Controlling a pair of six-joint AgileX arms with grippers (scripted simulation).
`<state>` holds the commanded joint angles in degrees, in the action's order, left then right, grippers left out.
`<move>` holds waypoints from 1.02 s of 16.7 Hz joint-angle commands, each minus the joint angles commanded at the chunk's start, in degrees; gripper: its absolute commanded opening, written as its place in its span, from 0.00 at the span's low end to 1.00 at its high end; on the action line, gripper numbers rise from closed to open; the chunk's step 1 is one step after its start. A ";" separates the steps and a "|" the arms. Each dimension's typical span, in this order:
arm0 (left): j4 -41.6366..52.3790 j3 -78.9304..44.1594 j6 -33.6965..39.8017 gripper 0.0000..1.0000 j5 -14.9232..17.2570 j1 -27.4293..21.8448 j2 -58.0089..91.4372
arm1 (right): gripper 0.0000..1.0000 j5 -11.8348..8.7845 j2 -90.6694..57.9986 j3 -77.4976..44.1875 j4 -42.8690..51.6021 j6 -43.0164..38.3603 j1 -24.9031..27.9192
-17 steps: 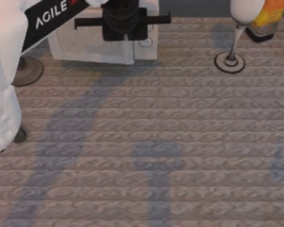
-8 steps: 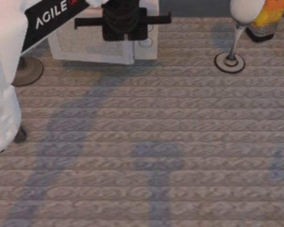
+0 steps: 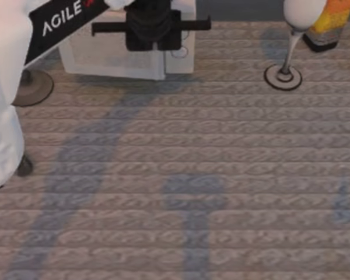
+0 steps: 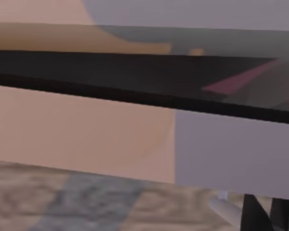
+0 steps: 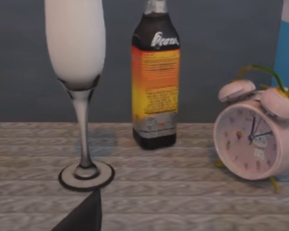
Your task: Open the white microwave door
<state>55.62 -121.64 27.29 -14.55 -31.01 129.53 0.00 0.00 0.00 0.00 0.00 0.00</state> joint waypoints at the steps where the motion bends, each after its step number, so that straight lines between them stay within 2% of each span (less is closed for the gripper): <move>1: -0.65 1.16 -0.69 0.00 0.21 0.10 -0.84 | 1.00 0.00 0.00 0.00 0.00 0.00 0.00; 7: -4.67 9.06 -5.14 0.00 2.12 0.77 -5.86 | 1.00 0.00 0.00 0.00 0.00 0.00 0.00; 17: -4.73 9.15 -5.20 0.00 2.14 0.78 -5.93 | 1.00 0.00 0.00 0.00 0.00 0.00 0.00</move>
<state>50.89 -112.49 22.08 -12.40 -30.23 123.60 0.00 0.00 0.00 0.00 0.00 0.00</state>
